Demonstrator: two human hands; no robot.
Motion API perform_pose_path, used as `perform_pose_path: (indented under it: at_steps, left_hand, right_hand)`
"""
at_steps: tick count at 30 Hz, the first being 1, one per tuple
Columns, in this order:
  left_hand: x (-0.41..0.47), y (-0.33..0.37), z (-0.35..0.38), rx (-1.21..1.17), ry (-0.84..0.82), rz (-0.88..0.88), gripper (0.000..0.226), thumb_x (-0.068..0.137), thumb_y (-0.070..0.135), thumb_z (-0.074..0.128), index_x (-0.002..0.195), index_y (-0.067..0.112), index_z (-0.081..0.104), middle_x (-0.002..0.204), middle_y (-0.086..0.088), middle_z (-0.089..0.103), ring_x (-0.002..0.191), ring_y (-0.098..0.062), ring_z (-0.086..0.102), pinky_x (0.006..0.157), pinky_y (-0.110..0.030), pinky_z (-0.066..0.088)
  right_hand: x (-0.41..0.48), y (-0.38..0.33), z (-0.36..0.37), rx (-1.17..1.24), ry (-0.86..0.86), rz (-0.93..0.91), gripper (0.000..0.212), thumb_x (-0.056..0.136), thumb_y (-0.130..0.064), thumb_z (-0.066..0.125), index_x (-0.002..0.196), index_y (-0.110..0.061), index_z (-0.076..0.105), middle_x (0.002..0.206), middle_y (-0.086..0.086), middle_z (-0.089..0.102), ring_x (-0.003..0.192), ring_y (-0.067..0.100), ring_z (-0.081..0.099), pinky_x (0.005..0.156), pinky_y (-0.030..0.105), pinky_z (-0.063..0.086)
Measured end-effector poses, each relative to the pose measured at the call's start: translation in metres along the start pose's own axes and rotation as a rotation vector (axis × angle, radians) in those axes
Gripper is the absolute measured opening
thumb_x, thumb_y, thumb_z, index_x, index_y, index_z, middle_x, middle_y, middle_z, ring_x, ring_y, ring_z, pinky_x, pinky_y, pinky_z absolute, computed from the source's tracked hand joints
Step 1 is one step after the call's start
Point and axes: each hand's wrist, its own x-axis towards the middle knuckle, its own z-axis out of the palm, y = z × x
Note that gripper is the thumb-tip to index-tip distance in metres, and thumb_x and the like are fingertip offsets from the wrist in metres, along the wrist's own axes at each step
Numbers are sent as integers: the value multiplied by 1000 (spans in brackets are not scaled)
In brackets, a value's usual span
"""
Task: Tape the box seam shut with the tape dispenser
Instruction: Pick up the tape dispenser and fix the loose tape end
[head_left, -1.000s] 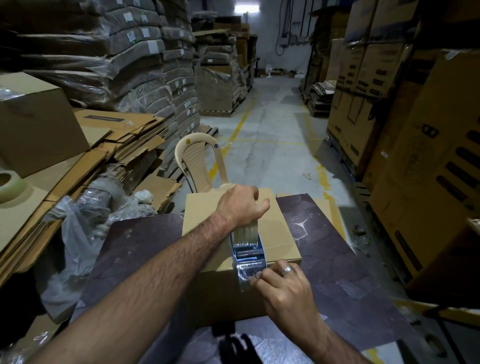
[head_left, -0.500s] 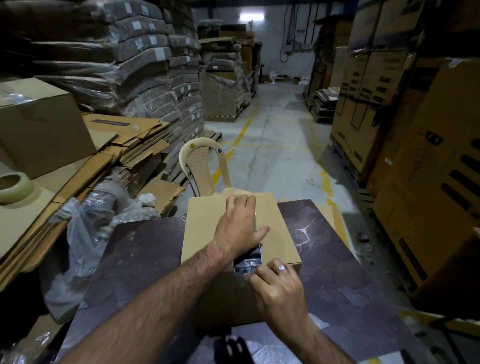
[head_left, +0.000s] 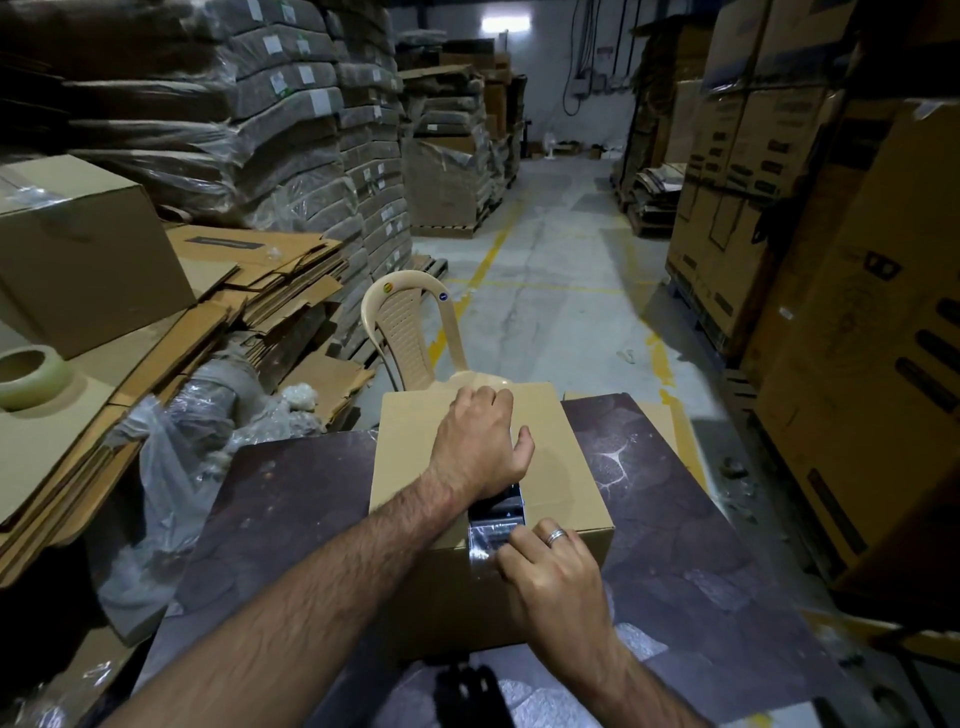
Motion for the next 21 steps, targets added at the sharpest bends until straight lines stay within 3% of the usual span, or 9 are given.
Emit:
perform_pose_path:
  at_steps: [3, 9, 15, 21]
  left_hand:
    - [1, 1, -1, 19, 1, 31, 47, 82, 41, 44, 104, 2, 59, 98, -15, 62, 97, -31, 53, 79, -40, 49]
    - [1, -3, 0, 13, -12, 8, 56, 80, 48, 32, 104, 3, 58, 97, -13, 61, 96, -29, 52, 77, -42, 52]
    - [10, -1, 1, 0, -92, -42, 48, 89, 45, 43, 111, 5, 57, 106, -11, 61, 108, -28, 49, 84, -41, 49]
    - [15, -5, 3, -8, -77, -22, 50, 87, 50, 42, 104, 6, 61, 94, -10, 63, 97, -27, 55, 79, -39, 50]
  right_hand:
    - [-3, 1, 1, -1, 2, -3, 19, 68, -6, 70, 63, -17, 55, 65, -2, 52, 62, 18, 45, 56, 30, 37]
    - [-3, -1, 3, 6, 1, -10, 21, 69, -3, 71, 63, -16, 55, 65, -1, 51, 60, 19, 45, 54, 31, 39]
    - [-10, -3, -3, 40, 4, -39, 20, 76, -3, 49, 60, -14, 51, 63, 1, 50, 64, 17, 38, 58, 29, 32]
    - [-15, 0, -10, 50, -15, -116, 19, 79, -3, 55, 63, -13, 54, 64, 1, 51, 66, 15, 36, 57, 28, 32]
